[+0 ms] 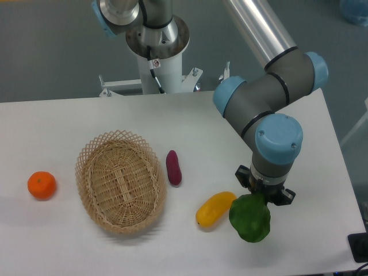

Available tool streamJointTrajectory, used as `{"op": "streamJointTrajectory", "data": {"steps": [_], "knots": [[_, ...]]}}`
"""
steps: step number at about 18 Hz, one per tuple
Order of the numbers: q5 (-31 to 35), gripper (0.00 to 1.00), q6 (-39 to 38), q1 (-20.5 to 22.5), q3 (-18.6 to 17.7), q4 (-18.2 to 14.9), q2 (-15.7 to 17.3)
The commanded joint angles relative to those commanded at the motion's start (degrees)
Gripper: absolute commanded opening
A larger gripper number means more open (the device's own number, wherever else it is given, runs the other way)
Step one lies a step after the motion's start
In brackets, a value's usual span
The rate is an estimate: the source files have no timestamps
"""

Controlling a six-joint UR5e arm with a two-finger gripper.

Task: Place the green vegetable in the basket
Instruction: 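Hold the green bok choy in the gripper above the table, then carry the held bok choy over to the wicker basket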

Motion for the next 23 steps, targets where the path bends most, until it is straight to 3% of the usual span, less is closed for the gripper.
{"op": "streamJointTrajectory", "data": {"steps": [9, 14, 19, 23], "knots": [[0.53, 0.40, -0.62, -0.09, -0.17, 0.17, 0.00], [-0.09, 0.39, -3.78, -1.40, -3.59, 0.44, 2.01], [-0.26, 0.39, -6.85, -6.23, -10.80, 7.46, 5.71], [-0.26, 0.39, -10.01, -10.62, -14.85, 10.54, 7.56]]}}
